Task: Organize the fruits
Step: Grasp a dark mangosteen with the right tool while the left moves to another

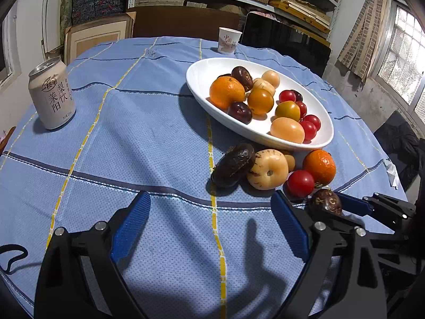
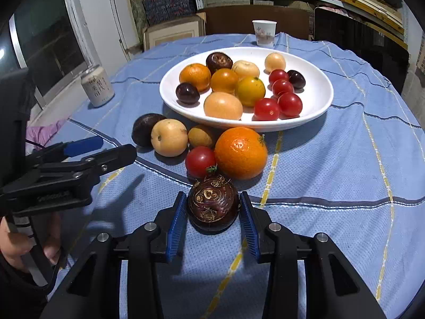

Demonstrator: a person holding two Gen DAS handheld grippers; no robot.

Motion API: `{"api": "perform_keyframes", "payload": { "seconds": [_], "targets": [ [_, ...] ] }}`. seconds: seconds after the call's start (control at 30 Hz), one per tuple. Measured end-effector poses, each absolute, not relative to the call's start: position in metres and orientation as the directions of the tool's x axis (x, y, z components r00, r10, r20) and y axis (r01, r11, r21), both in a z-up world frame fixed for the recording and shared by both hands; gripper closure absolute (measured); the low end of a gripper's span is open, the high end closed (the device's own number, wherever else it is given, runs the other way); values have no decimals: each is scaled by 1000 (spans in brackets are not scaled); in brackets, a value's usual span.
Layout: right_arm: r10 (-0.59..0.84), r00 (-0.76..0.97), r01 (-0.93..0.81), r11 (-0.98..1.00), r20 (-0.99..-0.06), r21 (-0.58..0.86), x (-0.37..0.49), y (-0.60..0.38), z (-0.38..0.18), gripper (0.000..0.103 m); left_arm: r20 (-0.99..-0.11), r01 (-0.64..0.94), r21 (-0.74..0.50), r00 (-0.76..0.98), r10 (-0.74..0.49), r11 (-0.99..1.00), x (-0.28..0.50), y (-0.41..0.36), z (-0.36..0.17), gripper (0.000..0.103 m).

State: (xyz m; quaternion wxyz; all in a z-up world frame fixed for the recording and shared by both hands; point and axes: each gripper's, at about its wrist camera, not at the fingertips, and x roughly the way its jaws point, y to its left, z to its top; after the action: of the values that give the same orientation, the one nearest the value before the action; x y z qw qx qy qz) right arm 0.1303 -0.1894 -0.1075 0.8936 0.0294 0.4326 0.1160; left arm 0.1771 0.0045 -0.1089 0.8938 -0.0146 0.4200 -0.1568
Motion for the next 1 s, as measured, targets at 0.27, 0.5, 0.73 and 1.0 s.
{"api": "perform_keyframes", "payload": {
  "seconds": [0.27,0.5,0.73,1.0],
  "targets": [
    [339,574,-168,940,-745,298,128,-208,-114,62,-744,233,-163,609,-275,959,199,3,-105,13],
    [357,574,-161,931,-737,326,127,-212,-115,61,-738,69,-168,652,-172,983,204,33,-104,13],
    [363,577,-156,928,-732,337,126,-214,-115,61,-743,170,-93,644,-182,981,203,8,-103,12],
    [356,585,-150,930,-728,334,124,-215,-114,61,-766,199,36,635,-101,979,220,-16,-110,16]
  ]
}}
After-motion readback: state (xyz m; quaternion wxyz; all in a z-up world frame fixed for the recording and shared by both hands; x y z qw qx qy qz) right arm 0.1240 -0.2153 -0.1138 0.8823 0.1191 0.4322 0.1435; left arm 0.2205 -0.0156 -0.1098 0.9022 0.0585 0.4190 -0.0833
